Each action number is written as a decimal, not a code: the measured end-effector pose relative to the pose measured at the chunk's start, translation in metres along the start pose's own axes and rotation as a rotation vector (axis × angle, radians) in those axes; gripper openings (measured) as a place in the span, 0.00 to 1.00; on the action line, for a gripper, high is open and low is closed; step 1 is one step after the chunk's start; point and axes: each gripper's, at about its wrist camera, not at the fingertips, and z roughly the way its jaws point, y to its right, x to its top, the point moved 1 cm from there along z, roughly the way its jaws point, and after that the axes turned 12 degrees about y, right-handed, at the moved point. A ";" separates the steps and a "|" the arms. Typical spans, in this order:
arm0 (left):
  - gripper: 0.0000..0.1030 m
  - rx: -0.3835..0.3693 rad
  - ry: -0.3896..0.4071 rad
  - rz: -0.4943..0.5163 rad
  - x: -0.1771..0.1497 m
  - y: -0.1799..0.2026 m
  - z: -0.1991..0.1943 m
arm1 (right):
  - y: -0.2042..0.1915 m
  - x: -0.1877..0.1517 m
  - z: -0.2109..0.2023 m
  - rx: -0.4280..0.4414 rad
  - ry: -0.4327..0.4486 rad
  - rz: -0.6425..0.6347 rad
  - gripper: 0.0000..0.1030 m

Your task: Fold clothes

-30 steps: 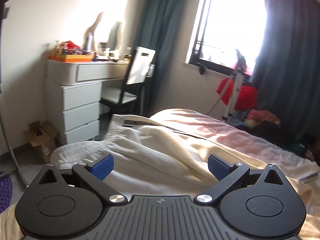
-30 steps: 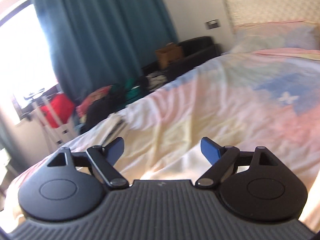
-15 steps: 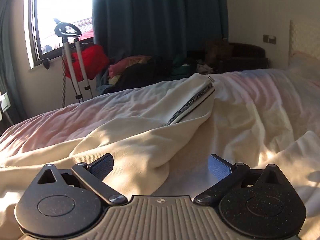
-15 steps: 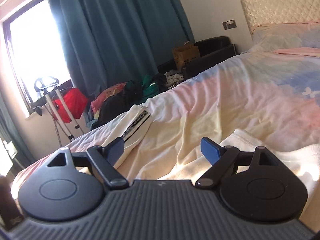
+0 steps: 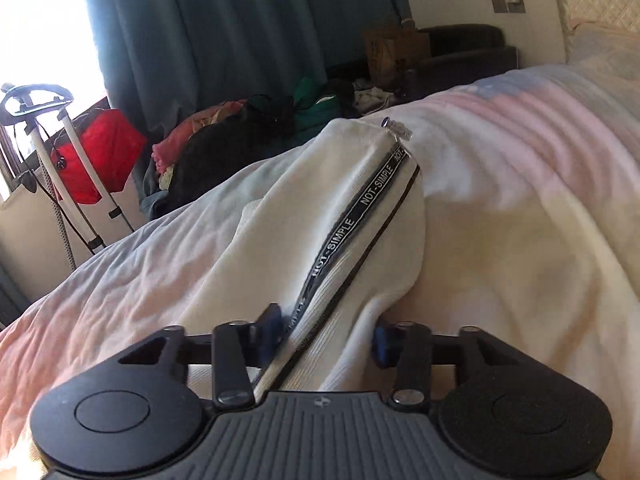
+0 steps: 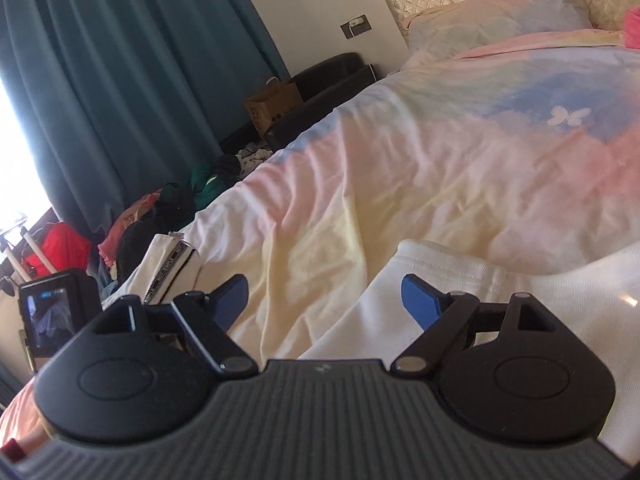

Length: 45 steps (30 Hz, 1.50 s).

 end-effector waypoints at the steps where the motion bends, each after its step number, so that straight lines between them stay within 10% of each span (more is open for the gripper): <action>1: 0.20 -0.010 0.009 -0.013 0.002 -0.003 -0.003 | -0.002 -0.001 -0.001 0.007 0.006 -0.011 0.83; 15: 0.12 -0.303 0.368 -0.188 0.090 -0.068 -0.128 | -0.013 0.020 -0.049 0.051 0.137 -0.031 0.83; 24: 0.23 -0.150 0.178 -0.211 0.048 -0.062 -0.061 | -0.019 0.012 -0.041 0.070 0.108 -0.072 0.83; 31: 0.82 -0.056 0.161 -0.245 0.039 -0.083 -0.069 | -0.025 -0.007 -0.021 0.091 0.046 -0.104 0.83; 37: 0.89 -0.034 0.217 -0.301 0.028 -0.110 -0.181 | -0.035 -0.010 -0.026 0.164 0.051 -0.127 0.83; 45: 0.92 0.198 0.197 -0.435 -0.045 -0.157 -0.368 | -0.052 -0.008 -0.052 0.270 0.052 -0.201 0.83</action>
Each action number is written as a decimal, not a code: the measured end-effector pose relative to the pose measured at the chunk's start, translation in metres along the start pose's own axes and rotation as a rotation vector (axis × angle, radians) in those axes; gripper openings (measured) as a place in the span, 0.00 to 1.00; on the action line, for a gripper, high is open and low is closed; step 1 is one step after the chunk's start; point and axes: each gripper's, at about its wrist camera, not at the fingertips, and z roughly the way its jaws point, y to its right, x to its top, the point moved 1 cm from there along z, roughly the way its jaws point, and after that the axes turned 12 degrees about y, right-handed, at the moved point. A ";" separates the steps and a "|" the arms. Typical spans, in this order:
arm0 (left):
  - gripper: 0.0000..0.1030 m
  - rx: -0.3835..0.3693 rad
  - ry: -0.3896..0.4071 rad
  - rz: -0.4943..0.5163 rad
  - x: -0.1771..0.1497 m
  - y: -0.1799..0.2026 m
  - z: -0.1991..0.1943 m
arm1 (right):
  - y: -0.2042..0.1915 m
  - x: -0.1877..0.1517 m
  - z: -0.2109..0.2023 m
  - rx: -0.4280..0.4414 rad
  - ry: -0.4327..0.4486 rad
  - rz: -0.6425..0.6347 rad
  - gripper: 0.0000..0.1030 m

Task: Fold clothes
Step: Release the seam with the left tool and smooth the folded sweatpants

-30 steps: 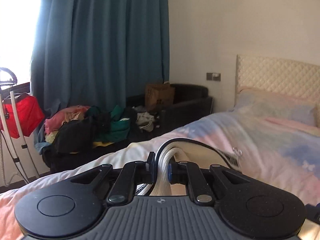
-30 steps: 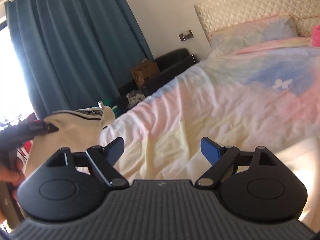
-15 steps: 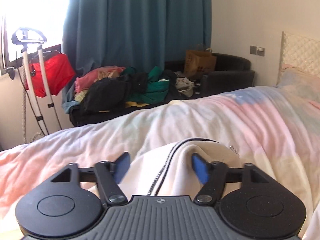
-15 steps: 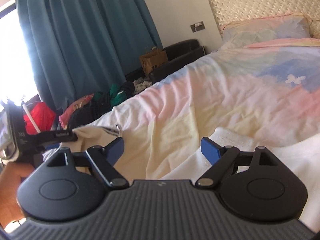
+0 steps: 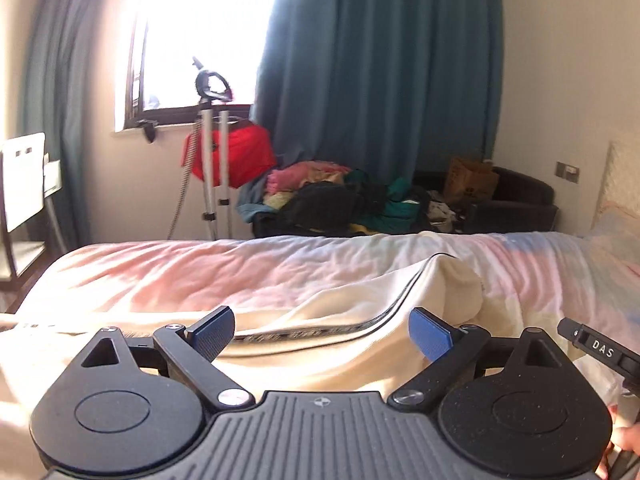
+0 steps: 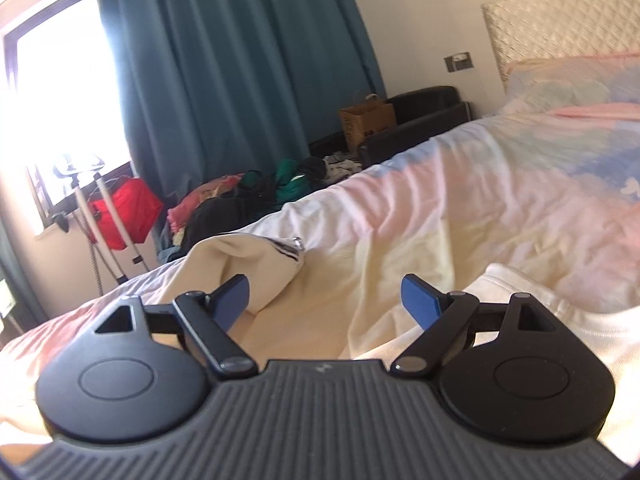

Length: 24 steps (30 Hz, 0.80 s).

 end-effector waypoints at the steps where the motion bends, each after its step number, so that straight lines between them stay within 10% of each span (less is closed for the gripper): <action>1: 0.93 0.039 0.002 -0.015 -0.002 -0.012 -0.018 | -0.003 0.001 -0.003 0.013 0.001 -0.016 0.83; 13: 0.95 0.152 0.039 -0.062 -0.031 -0.068 -0.112 | -0.016 0.005 -0.027 0.130 -0.100 -0.041 0.83; 24: 0.97 0.204 0.059 -0.081 -0.049 -0.103 -0.075 | -0.033 -0.036 0.122 0.124 -0.283 0.021 0.80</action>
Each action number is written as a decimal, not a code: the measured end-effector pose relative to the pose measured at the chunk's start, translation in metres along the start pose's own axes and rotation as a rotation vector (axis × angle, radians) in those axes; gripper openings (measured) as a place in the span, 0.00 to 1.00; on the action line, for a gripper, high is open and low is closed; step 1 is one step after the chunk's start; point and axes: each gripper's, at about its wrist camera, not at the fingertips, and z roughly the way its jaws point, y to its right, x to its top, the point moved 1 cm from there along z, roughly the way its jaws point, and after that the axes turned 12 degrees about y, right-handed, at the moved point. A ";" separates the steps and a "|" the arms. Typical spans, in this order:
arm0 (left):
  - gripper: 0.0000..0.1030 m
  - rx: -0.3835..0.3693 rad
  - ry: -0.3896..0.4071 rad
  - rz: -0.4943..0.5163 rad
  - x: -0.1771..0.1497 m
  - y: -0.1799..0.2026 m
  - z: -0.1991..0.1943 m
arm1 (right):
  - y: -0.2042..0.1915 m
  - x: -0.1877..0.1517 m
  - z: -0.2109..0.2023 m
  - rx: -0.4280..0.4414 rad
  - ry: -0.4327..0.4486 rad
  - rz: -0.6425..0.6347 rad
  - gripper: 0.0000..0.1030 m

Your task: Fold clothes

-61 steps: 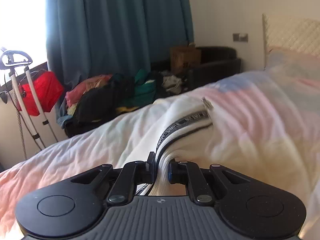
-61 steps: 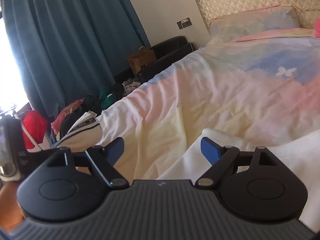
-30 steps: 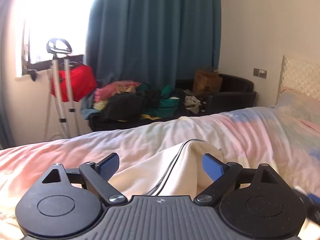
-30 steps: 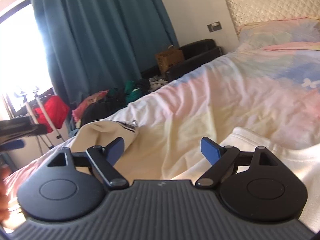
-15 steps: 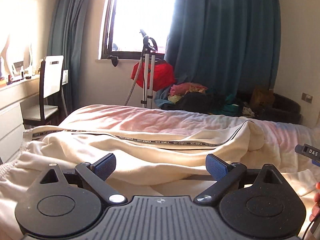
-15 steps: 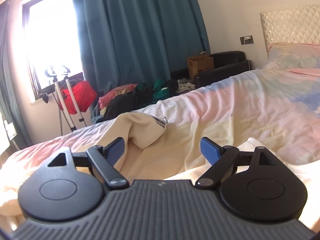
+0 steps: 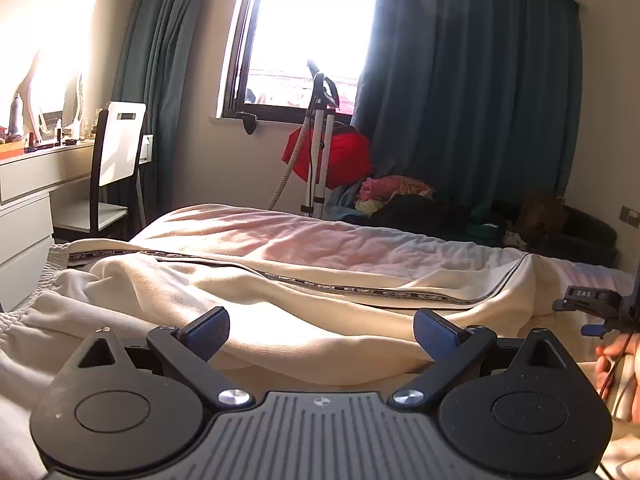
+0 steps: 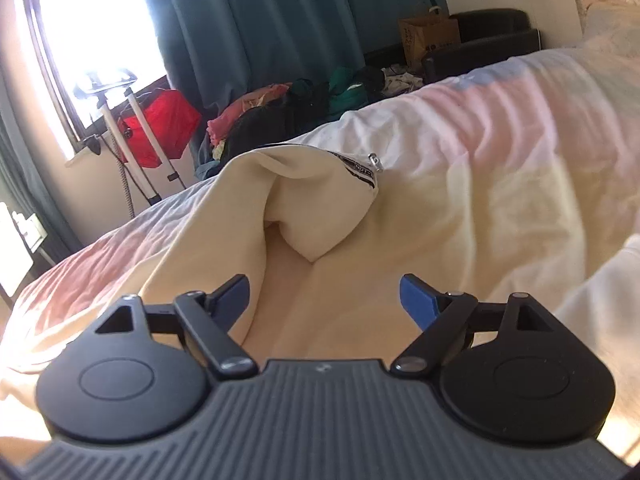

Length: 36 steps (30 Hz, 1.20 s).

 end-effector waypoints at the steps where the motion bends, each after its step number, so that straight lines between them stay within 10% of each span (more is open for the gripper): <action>1: 0.97 0.014 0.003 0.002 -0.002 -0.005 0.003 | 0.001 0.002 0.012 -0.003 0.006 0.033 0.80; 10: 0.97 0.053 -0.043 -0.088 -0.023 -0.040 0.051 | -0.010 0.001 0.093 -0.134 -0.053 0.085 0.73; 14: 0.97 0.084 -0.080 -0.118 -0.033 -0.044 0.058 | -0.016 0.006 0.088 -0.153 -0.033 0.134 0.24; 18: 0.97 0.085 -0.090 -0.153 -0.031 -0.045 0.052 | -0.029 0.031 0.064 -0.181 0.007 0.039 0.13; 31: 0.99 0.012 -0.029 -0.082 -0.012 -0.023 0.028 | 0.032 0.150 -0.005 -0.227 0.067 -0.141 0.14; 36: 0.99 0.007 -0.038 -0.058 -0.014 -0.019 0.026 | 0.067 0.106 -0.016 -0.268 0.005 0.012 0.51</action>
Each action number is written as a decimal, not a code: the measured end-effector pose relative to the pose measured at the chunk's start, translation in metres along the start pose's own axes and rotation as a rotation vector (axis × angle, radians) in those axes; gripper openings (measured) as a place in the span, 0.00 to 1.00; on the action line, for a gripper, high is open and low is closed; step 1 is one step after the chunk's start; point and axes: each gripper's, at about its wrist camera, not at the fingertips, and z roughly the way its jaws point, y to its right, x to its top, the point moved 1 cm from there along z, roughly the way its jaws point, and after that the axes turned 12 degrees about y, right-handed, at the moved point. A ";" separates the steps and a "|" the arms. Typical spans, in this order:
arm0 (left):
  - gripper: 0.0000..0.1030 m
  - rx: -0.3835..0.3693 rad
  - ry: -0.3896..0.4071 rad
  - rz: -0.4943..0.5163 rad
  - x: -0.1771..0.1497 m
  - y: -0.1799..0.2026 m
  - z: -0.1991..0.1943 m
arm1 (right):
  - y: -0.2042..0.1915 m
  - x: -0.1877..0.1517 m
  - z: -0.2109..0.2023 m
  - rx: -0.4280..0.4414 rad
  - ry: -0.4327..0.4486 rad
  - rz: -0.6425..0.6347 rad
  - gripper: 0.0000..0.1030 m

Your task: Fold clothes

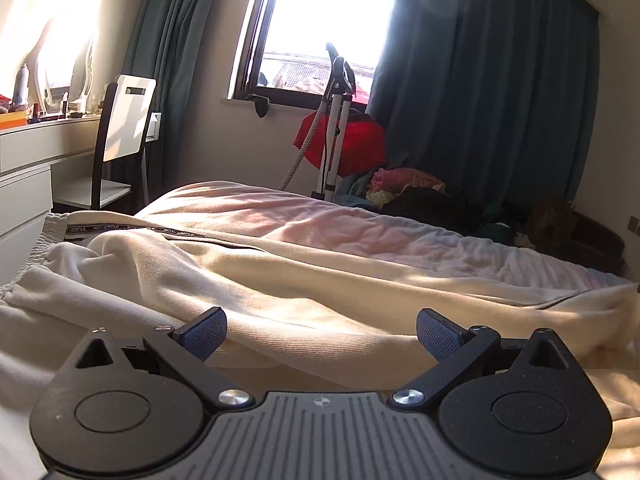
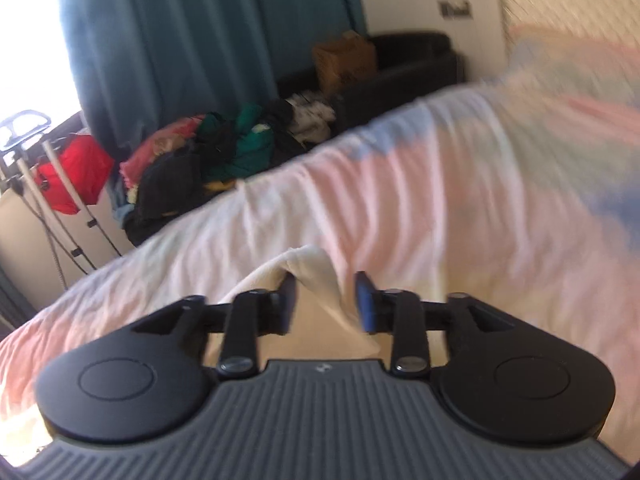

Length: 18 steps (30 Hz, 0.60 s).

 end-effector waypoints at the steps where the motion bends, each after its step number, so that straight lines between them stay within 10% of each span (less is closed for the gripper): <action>1: 0.99 -0.003 0.002 0.002 0.000 0.001 -0.001 | 0.009 -0.012 -0.003 -0.017 -0.014 0.025 0.58; 13: 0.99 -0.018 -0.020 0.039 -0.010 0.010 -0.003 | 0.029 -0.100 -0.001 0.314 -0.205 0.539 0.80; 18: 0.99 -0.013 -0.036 0.033 -0.018 0.008 0.003 | 0.013 -0.111 0.050 0.181 -0.191 0.505 0.81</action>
